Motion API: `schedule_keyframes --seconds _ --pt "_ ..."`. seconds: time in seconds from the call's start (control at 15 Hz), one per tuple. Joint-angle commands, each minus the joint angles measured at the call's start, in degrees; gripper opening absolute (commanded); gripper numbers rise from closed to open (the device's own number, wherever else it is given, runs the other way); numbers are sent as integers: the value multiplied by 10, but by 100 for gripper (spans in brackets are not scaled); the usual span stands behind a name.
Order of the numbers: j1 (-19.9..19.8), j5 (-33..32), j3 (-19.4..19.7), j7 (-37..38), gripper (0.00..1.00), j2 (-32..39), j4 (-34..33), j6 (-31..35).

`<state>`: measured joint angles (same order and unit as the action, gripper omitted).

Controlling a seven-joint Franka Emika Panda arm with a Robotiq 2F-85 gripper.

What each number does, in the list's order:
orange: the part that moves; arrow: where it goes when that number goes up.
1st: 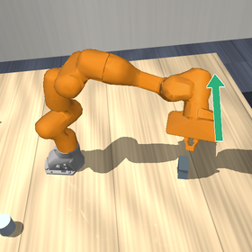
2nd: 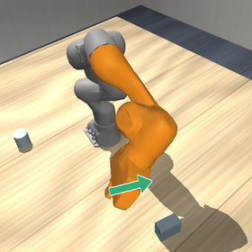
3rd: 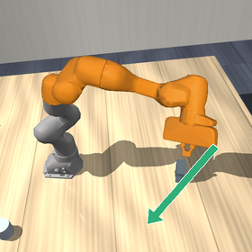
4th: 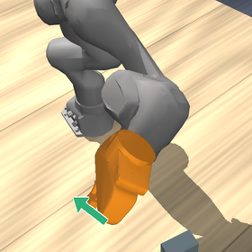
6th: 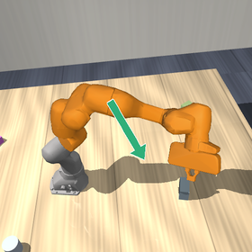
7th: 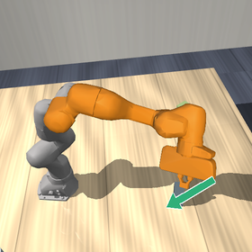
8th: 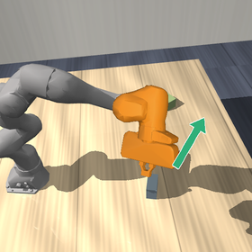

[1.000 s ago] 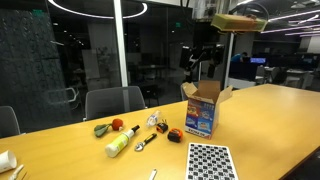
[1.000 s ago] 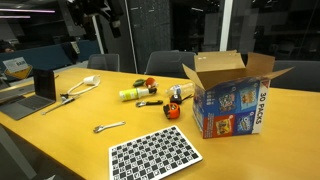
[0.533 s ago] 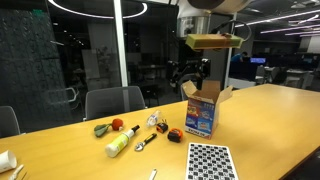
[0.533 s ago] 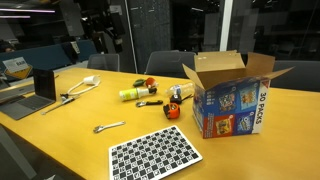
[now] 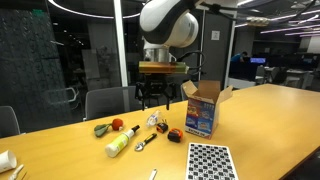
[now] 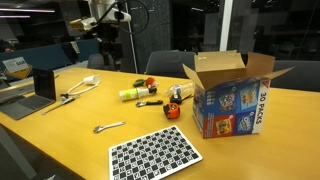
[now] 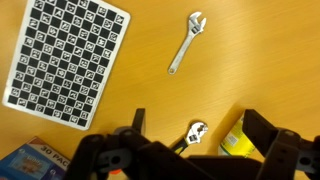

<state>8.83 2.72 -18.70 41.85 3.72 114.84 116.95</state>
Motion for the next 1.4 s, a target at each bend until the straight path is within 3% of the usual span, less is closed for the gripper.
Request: schedule_keyframes --seconds 0.0,0.27,0.67,1.0,1.33 --pt "34 47 23 52 100 104 -108 1" --pt "68 84 43 118 100 180 -180 12" --pt "143 13 92 249 100 287 -282 38" --pt "173 -6 123 329 100 391 -396 -12" --pt "178 1 137 391 100 479 -496 -53"
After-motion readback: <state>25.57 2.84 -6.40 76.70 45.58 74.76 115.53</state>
